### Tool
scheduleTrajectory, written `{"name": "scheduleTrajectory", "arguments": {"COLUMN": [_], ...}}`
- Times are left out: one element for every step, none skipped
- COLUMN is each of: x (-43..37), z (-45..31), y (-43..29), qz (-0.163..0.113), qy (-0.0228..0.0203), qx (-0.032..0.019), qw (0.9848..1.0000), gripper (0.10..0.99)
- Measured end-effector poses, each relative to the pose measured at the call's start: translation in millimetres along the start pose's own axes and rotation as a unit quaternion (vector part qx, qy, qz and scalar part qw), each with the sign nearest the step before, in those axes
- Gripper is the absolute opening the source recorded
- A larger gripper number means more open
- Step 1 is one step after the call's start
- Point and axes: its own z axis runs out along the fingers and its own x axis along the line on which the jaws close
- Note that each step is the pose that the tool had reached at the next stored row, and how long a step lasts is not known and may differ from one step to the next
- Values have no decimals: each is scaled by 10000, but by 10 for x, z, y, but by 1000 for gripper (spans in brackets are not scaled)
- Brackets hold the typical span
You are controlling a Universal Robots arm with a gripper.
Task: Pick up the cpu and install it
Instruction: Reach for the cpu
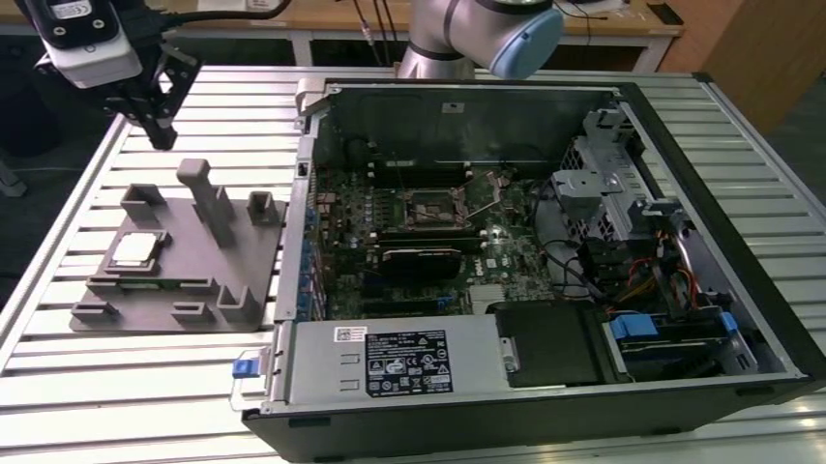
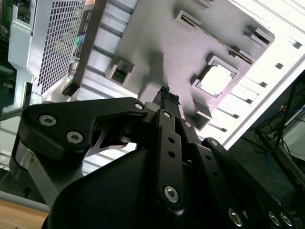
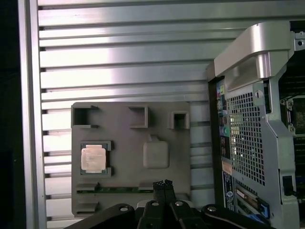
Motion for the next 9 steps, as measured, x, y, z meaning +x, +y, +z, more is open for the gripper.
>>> {"name": "scheduleTrajectory", "arguments": {"x": [9,17,26,35,44,52,60,68,76], "z": [5,9,14,19,25,30,36,41,46], "y": [-1,-2,-2,-3,-4,-5,-6,-7,-8], "qz": [0,0,0,0,0,0,0,1,0], "qy": [0,0,0,0,-1,-1,-1,-1,0], "qx": [0,0,0,0,0,0,0,0,0], "qw": [10000,10000,10000,10000,10000,10000,10000,10000,10000], "gripper": [106,106,106,106,106,106,106,106,106]}}
